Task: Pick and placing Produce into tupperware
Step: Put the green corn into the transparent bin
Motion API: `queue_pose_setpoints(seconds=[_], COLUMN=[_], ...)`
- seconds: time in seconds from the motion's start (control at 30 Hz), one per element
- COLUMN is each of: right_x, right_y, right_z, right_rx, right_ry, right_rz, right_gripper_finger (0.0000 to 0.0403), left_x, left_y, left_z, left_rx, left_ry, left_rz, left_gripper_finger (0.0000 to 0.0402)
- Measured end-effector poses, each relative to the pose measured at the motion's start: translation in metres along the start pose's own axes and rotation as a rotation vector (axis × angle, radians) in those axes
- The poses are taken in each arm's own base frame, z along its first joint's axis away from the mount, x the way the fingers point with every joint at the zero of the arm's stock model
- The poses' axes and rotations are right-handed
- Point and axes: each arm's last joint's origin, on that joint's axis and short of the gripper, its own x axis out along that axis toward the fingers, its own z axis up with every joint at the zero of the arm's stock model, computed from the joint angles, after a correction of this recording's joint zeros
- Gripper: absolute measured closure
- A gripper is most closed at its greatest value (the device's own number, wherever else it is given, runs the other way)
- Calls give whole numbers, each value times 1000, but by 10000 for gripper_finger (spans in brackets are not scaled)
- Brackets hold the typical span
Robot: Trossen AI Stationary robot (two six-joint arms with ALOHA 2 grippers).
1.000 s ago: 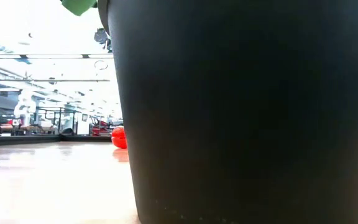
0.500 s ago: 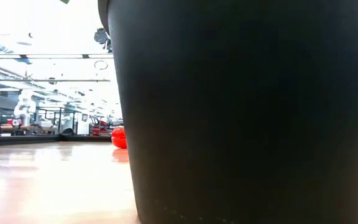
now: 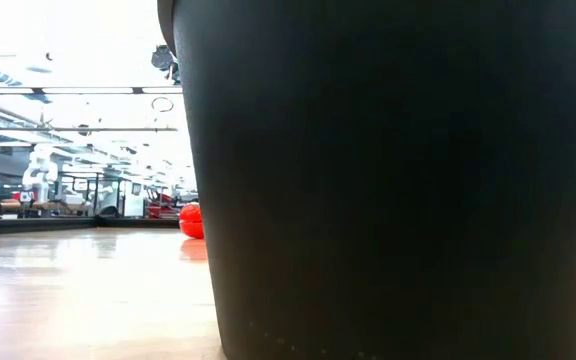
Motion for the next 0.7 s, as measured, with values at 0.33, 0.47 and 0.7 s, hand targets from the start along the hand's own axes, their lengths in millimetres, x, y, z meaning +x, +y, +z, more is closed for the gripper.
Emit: queue_pose_setpoints(seconds=[0.33, 0.47, 0.7], right_x=[0, 0, 0], right_y=[0, 0, 0], right_z=[2, 2, 2], right_rx=[2, 3, 3], right_ry=[-18, -22, -23], right_rz=[-1, 0, -1], right_gripper_finger=[403, 403, 403], left_x=[6, -5, -16], left_y=[6, 11, 8], left_z=[-30, -32, -47], left_rx=[-17, -43, -141], left_ry=[-5, -38, -19], left_rz=[92, 115, 127], left_gripper_finger=[179, 179, 179])
